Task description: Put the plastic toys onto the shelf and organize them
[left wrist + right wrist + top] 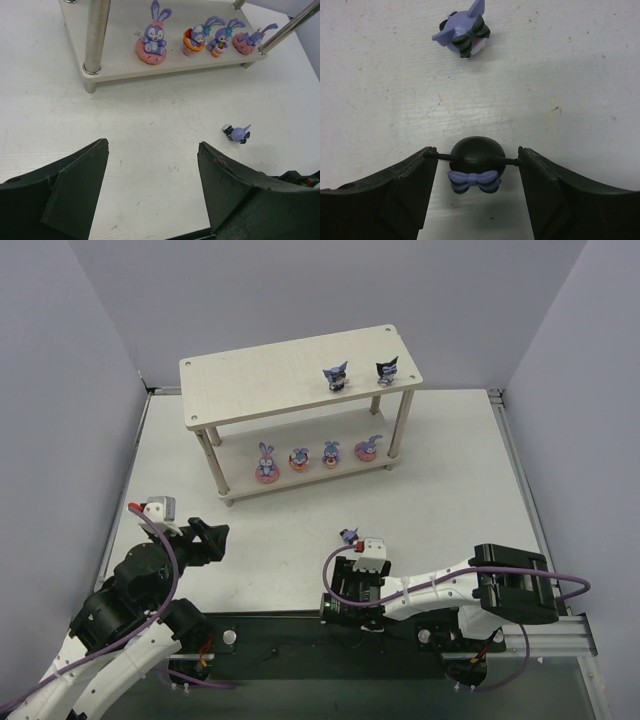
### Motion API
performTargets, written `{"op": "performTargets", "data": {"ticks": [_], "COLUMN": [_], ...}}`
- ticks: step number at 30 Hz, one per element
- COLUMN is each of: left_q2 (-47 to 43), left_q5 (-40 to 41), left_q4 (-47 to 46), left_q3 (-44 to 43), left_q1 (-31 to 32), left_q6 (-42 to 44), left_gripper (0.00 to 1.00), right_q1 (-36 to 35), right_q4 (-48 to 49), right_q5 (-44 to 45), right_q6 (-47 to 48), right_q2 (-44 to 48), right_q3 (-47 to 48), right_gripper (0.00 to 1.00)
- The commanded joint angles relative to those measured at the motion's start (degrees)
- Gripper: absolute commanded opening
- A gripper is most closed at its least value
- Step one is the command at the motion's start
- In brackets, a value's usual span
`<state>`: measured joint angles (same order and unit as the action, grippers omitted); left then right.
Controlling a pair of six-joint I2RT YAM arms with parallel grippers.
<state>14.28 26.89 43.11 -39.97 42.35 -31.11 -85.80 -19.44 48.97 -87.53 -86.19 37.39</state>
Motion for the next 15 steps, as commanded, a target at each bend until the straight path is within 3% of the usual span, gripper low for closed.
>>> {"op": "performTargets", "data": {"ticks": [1, 9, 15], "left_q2": [-0.8, -0.8, -1.0], "left_q5": [0.4, 0.4, 0.5], "left_q4": [-1.5, -1.4, -1.3], "left_q3": [0.1, 0.0, 0.0], "left_q1": [0.3, 0.3, 0.3], "left_q6": [-0.5, -0.5, -0.6], "left_gripper": [0.82, 0.82, 0.82], "right_q1": [1.2, 2.6, 3.7], "right_q4": [1.2, 1.6, 1.5], "right_q5": [2.2, 1.5, -0.1], "right_q6": [1.9, 1.3, 2.2], "right_q2": [-1.3, -1.2, -1.6], "right_q3": [0.2, -0.8, -0.4], "right_gripper": [0.66, 0.58, 0.38]}}
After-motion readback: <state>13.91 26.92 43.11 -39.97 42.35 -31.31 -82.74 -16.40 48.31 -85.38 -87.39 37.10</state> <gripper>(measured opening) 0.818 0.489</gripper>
